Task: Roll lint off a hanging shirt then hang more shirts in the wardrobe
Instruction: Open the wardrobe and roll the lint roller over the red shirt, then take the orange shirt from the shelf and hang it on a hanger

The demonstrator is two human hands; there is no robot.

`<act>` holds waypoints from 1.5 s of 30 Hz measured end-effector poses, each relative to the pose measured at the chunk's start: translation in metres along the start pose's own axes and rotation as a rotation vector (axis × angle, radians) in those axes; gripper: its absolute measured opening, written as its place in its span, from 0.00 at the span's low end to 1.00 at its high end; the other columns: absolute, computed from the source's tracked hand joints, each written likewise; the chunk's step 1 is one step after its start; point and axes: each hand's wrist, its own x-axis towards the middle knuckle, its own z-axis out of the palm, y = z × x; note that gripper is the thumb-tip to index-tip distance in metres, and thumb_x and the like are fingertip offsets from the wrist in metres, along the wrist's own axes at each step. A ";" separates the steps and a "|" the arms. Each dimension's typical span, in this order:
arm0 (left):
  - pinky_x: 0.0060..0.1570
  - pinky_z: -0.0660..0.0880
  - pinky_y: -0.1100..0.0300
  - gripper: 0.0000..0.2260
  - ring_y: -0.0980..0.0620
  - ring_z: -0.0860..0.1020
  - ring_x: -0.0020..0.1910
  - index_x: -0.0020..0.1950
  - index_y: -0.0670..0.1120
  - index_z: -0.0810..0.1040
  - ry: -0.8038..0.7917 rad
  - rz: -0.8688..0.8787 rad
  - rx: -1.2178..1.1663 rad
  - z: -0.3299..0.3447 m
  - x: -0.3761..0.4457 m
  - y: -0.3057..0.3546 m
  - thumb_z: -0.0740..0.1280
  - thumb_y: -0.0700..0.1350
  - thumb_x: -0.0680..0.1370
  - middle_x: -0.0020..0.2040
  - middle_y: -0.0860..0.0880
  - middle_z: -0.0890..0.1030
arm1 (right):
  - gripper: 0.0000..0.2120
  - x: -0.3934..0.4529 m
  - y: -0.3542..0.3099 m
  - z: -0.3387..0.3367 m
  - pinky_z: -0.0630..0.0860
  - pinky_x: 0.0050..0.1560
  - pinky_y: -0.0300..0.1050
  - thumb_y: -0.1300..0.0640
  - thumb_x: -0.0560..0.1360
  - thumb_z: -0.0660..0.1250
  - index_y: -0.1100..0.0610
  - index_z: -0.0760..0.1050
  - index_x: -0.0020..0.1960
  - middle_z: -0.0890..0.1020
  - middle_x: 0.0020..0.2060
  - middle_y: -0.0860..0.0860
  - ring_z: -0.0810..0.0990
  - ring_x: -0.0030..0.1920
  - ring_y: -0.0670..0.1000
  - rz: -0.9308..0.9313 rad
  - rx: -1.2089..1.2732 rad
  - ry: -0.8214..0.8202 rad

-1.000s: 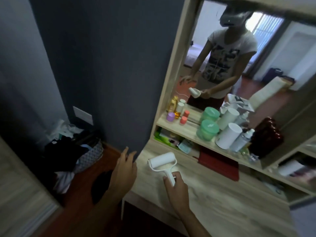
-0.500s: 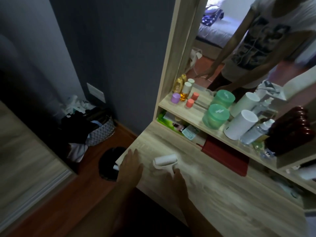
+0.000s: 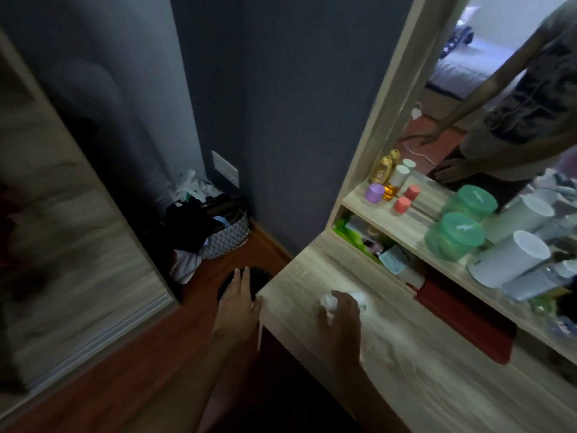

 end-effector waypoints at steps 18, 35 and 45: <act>0.74 0.49 0.42 0.28 0.43 0.49 0.78 0.79 0.46 0.50 0.460 -0.326 0.168 -0.256 -0.047 -0.233 0.53 0.54 0.81 0.79 0.42 0.46 | 0.36 -0.007 -0.366 0.170 0.40 0.74 0.62 0.32 0.77 0.49 0.44 0.39 0.78 0.42 0.78 0.48 0.39 0.78 0.54 -0.608 -0.076 -0.649; 0.70 0.53 0.47 0.27 0.43 0.55 0.76 0.76 0.51 0.60 1.173 0.132 0.800 -0.728 -0.047 -0.209 0.56 0.54 0.77 0.77 0.42 0.58 | 0.31 0.118 -0.855 0.007 0.47 0.77 0.52 0.43 0.77 0.61 0.42 0.54 0.76 0.45 0.78 0.44 0.42 0.78 0.48 -1.193 0.478 0.087; 0.75 0.42 0.48 0.25 0.45 0.43 0.78 0.74 0.51 0.62 1.280 -0.041 0.909 -0.887 -0.001 -0.165 0.63 0.41 0.78 0.79 0.47 0.53 | 0.27 0.195 -0.981 -0.015 0.46 0.75 0.53 0.45 0.79 0.59 0.43 0.55 0.76 0.47 0.78 0.48 0.46 0.78 0.51 -1.235 0.395 0.079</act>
